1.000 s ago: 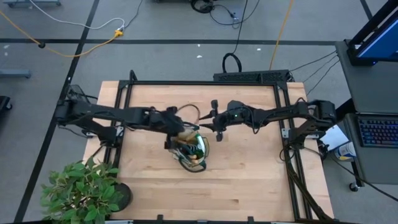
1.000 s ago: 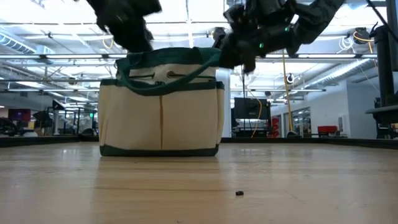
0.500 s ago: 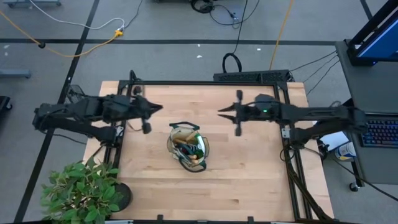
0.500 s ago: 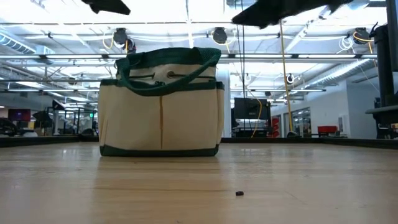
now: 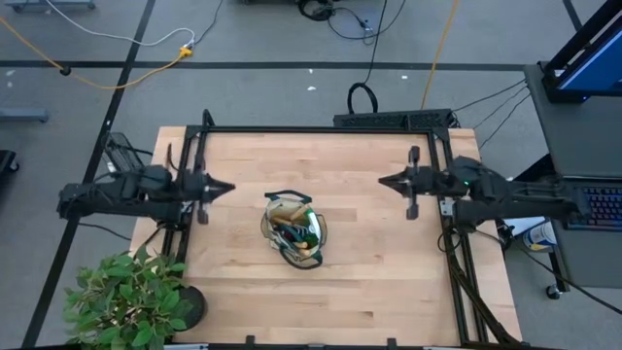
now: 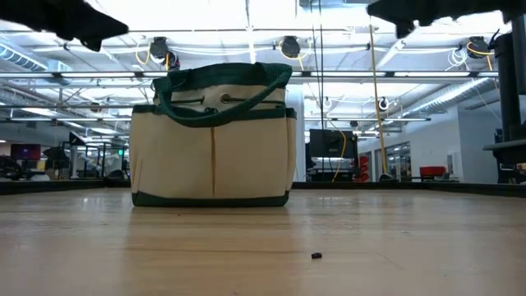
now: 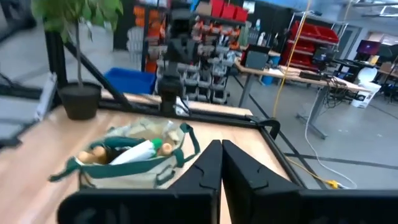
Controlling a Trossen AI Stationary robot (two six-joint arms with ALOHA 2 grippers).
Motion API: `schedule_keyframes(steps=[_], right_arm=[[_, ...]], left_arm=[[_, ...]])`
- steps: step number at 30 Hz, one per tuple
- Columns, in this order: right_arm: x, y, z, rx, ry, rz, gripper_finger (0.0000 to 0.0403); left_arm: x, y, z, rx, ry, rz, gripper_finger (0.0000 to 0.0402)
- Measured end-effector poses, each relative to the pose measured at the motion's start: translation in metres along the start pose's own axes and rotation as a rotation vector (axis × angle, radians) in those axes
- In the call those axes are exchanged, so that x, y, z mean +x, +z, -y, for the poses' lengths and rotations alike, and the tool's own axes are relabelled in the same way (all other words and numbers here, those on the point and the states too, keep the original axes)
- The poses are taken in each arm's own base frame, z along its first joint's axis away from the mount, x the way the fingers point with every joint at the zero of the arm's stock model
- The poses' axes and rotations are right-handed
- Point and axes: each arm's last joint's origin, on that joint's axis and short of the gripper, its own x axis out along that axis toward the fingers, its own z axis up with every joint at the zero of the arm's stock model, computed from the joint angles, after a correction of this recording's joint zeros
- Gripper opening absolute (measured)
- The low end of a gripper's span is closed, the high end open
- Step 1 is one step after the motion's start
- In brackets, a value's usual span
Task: Pick & Place Garden tools in Gardening bag
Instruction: Return to Home Position
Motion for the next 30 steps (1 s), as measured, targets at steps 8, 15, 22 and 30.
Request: schedule_keyframes(steps=[8, 15, 22, 30], right_arm=[[-0.031, -0.030, -0.006, 0.133, -0.012, 0.103, 0.0000], [-0.044, -0.056, -0.011, 0.165, -0.013, 0.132, 0.0000], [-0.055, -0.069, -0.013, 0.183, -0.015, 0.178, 0.0000], [-0.061, -0.089, -0.017, 0.207, -0.015, 0.204, 0.0000]], left_arm=[[-0.012, -0.033, 0.008, 0.039, -0.157, 0.165, 0.0026], [-0.012, -0.050, 0.012, 0.050, -0.182, 0.202, 0.0026], [-0.002, -0.064, 0.017, 0.072, -0.223, 0.232, 0.0026], [0.009, -0.083, 0.021, 0.068, -0.200, 0.299, 0.0026]])
